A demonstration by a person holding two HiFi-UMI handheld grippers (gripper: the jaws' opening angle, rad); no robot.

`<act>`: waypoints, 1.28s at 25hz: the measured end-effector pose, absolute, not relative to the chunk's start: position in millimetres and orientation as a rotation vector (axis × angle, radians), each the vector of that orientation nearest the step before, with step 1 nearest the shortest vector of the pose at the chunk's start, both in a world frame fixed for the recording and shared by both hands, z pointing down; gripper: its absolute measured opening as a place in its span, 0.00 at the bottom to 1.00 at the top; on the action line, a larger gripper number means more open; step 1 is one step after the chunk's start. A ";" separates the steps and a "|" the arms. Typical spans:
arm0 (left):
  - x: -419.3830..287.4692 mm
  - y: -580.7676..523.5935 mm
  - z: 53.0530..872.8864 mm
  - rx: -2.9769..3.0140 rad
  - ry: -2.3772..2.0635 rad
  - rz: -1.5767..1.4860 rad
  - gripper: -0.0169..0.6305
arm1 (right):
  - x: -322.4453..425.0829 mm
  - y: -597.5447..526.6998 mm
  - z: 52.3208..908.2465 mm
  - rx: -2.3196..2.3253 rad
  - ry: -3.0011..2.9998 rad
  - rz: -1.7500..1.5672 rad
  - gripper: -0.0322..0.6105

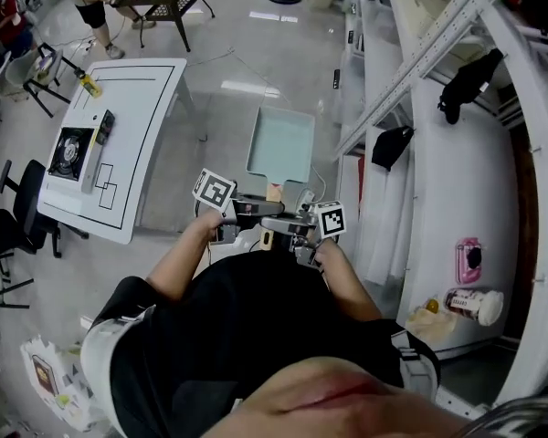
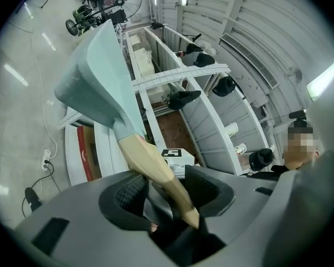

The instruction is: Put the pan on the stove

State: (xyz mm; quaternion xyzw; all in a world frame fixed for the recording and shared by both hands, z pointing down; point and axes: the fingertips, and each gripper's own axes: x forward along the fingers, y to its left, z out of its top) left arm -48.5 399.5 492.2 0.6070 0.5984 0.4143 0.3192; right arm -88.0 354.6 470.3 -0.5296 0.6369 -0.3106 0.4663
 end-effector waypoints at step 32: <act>151.4 362.0 495.7 1.621 1.409 1.000 0.35 | 111.7 317.9 483.5 -1.157 1.682 -0.841 0.33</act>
